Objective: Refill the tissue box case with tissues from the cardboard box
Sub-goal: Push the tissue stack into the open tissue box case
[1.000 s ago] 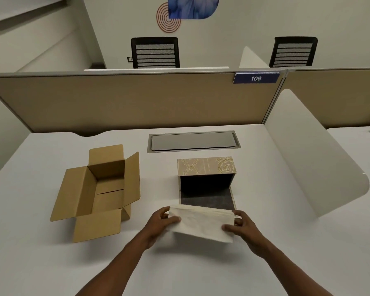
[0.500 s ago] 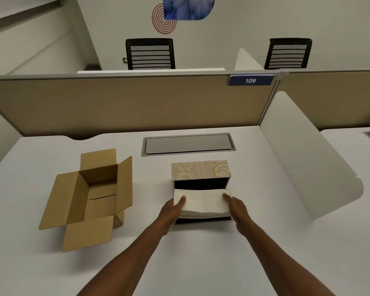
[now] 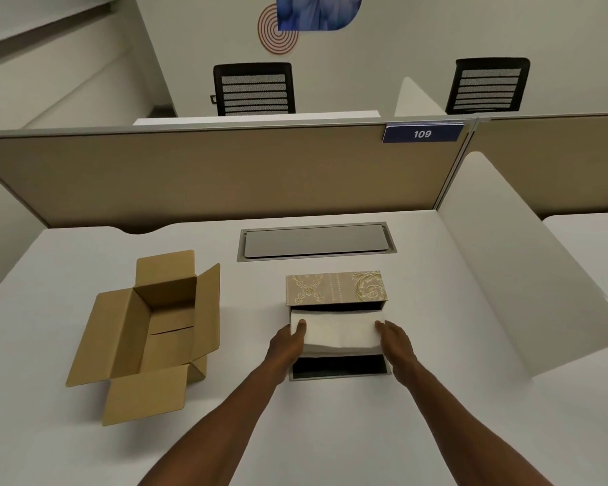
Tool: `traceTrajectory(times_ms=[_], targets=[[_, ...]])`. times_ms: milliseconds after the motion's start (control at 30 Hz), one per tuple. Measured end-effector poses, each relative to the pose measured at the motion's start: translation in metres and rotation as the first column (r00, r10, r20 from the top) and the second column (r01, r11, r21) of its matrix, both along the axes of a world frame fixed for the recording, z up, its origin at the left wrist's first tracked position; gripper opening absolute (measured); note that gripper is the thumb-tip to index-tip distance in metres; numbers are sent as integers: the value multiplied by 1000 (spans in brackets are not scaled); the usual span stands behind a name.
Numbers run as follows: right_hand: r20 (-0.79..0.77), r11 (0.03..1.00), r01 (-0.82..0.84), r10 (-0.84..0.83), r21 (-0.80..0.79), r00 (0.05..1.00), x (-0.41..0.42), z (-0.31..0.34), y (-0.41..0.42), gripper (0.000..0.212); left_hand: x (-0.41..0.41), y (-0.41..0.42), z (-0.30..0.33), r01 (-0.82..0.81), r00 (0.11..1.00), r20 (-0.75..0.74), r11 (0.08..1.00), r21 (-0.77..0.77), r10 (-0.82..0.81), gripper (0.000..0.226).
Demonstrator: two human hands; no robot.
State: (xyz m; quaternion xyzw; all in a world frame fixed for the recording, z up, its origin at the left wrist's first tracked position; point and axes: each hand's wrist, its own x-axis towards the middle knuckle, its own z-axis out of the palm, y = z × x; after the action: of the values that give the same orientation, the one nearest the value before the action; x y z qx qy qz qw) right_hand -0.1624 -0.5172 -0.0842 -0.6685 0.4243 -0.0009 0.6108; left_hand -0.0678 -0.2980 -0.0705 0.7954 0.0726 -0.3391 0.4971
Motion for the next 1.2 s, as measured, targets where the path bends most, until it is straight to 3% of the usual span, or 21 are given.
traceTrajectory(times_ms=[167,267,333,533,833,967,1200], targets=[[-17,997,-37,36,-71,999,2,-1,-8,39,-5,-10,5,-83,988,130,996,33,78,58],[36,999,-51,51,8,998,3,7,-9,29,-6,-12,3,-112,990,95,992,51,107,56],[36,997,-46,44,58,998,4,7,-12,36,-3,-10,0,-98,993,74,993,72,92,56],[-23,986,-161,160,-36,987,2,-14,-18,41,3,-8,-5,-49,996,73,994,96,42,53],[10,981,-138,140,-134,990,3,-2,-7,35,0,-6,-2,-11,993,114,991,130,-4,40],[21,988,-76,79,-132,997,4,-4,-4,35,0,-7,-2,-20,993,119,991,133,4,47],[-60,950,-7,-12,-312,998,17,-6,10,40,-5,-8,-2,-23,993,120,991,132,8,51]])
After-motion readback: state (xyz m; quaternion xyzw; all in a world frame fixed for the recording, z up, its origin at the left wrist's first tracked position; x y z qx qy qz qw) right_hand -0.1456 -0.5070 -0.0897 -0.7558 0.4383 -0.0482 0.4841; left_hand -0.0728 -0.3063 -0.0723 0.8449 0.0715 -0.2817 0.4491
